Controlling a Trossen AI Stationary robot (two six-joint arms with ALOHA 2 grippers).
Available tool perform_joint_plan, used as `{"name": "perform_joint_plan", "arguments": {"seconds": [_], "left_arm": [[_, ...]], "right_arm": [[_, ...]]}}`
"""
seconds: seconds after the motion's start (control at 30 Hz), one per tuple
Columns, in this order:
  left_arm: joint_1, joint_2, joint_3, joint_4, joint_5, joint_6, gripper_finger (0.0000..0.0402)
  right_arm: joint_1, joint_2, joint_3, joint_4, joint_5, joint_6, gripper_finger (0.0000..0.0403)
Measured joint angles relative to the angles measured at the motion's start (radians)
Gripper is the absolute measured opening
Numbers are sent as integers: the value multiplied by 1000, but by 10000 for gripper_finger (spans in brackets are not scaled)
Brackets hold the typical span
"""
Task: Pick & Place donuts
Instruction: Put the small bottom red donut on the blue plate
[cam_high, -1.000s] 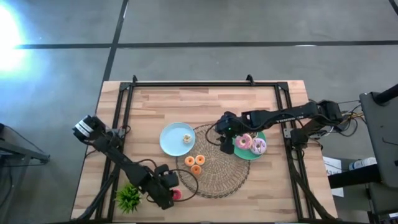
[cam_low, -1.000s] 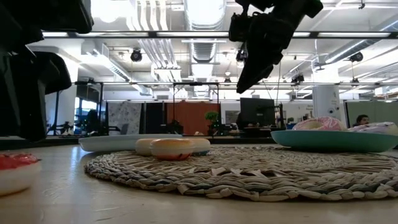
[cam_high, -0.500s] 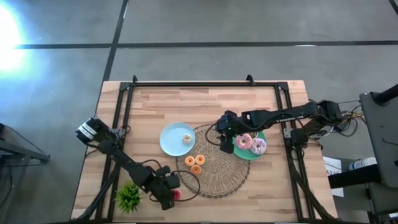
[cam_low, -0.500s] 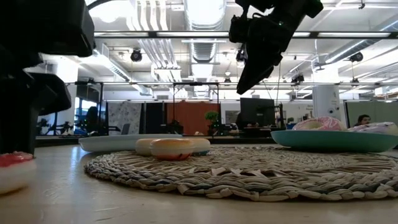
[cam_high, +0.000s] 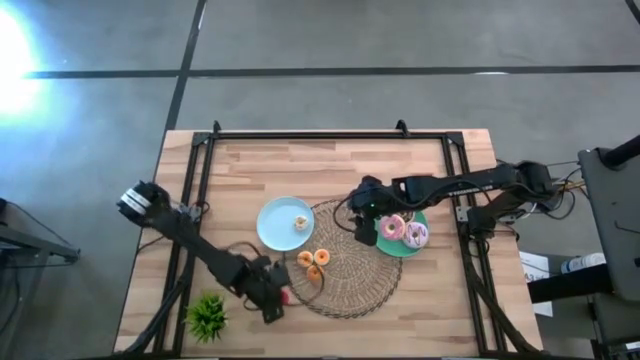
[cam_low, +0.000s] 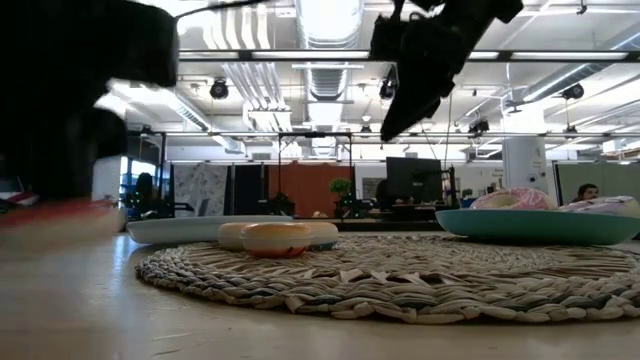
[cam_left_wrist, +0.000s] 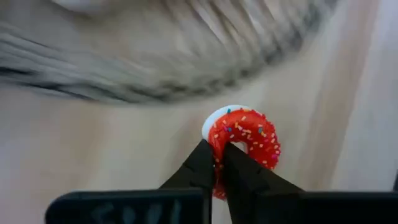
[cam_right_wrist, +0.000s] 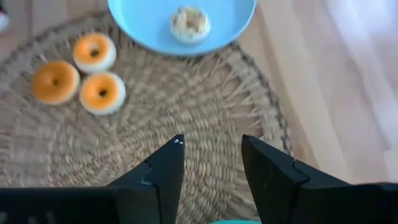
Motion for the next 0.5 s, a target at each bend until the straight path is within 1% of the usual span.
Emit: {"name": "perform_joint_plan", "arguments": {"seconds": [0.07,0.13,0.17,0.23,0.37,0.43,0.5], "left_arm": [[38,-76,-4,-84,-55,16,1],[103,-150,-16,-132,-114,59,1],[148,-182,-25,-140,-145,95,1],[257,-234,-39,-141,-169,176,1],[496,-260,-52,-152,-159,394,1],[606,-242,-53,-154,-131,503,0],[703,-220,-56,-173,-101,572,0]], "right_arm": [[-2,-23,1,2,18,-3,150],[-9,-36,1,2,39,-7,150],[-14,-40,1,1,45,-7,150],[-24,-44,1,0,46,-6,150],[-31,-40,0,-5,47,7,150],[-31,-38,-2,-9,47,10,150],[-29,-38,-4,-9,46,19,150]]}}
